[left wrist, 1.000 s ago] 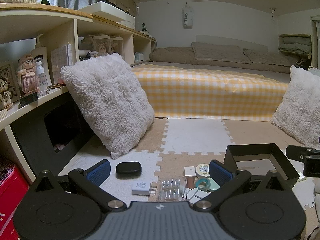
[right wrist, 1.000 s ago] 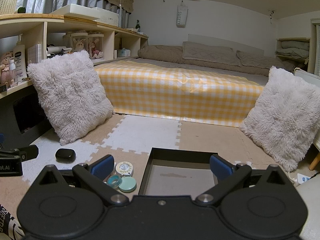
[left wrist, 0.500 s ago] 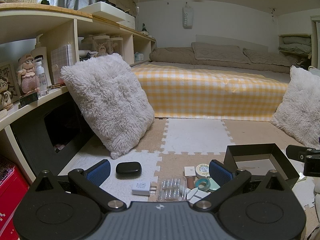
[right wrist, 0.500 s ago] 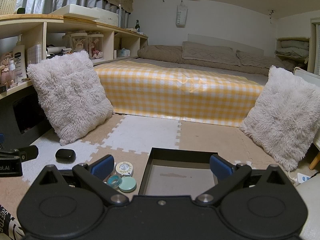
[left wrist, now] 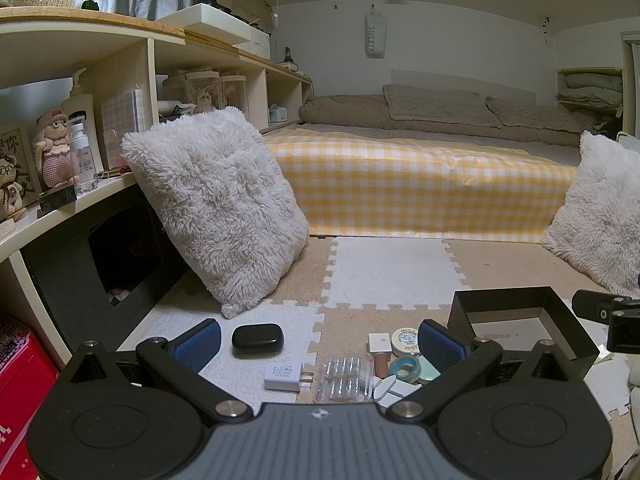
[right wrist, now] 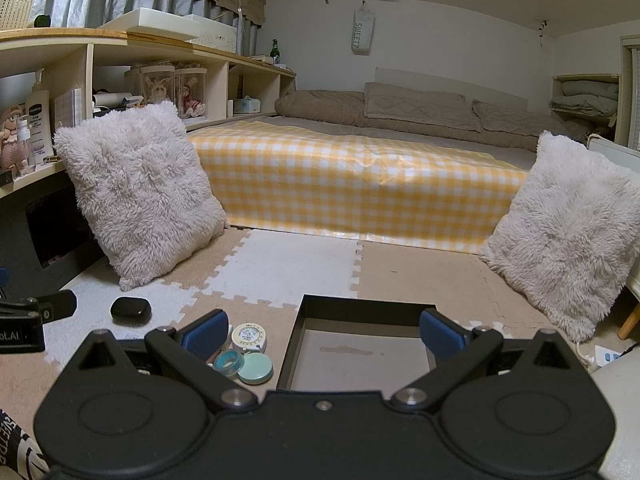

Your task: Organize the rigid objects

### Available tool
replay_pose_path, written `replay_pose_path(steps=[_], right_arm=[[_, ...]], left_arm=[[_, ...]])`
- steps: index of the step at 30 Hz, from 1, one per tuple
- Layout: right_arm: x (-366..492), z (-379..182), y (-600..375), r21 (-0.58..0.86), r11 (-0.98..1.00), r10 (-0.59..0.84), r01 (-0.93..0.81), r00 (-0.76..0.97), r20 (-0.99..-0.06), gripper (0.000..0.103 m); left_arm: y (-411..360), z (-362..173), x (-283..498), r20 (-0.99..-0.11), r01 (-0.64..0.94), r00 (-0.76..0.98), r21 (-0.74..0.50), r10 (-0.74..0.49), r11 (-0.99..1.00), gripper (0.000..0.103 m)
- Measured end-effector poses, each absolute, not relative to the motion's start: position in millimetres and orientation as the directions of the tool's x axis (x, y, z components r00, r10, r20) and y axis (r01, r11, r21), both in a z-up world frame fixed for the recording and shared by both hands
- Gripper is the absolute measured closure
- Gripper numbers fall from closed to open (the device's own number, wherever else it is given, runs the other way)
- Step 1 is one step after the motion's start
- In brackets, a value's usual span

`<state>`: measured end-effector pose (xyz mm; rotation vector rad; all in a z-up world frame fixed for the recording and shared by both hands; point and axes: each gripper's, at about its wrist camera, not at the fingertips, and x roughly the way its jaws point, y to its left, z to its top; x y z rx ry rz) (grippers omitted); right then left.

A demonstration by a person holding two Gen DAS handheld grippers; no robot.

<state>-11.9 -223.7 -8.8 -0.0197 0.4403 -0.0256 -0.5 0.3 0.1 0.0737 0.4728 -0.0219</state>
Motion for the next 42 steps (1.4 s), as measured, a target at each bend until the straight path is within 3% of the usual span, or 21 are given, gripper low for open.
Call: replay_pose_path(steps=[18, 27, 34, 42], right_arm=[[0.0, 12.6, -243.9, -0.021, 0.999, -0.053, 0.049, 0.928, -0.368, 0.000], [32.1, 16.4, -288.4, 0.059, 0.987, -0.120, 0.151, 0.928, -0.354, 0.000], [65.6, 4.8, -343.5, 0.183, 0.961, -0.123, 0.207, 0.913, -0.389, 0.000], [103.6, -29.9, -374.5, 0.077, 0.970, -0.165, 0.232, 0.854, -0.494, 0.000]], left_arm=[[-6.7, 23.2, 12.5, -0.417, 0.033, 0.909, 0.074, 0.001, 0.997, 0.000], [5.2, 32.5, 44.1, -0.396, -0.001, 0.918, -0.035, -0.013, 0.999, 0.000], [6.6, 30.1, 83.7, -0.435, -0.016, 0.901, -0.059, -0.011, 0.998, 0.000], [2.1, 8.6, 132.6, -0.551, 0.044, 0.833, -0.019, -0.048, 0.999, 0.000]])
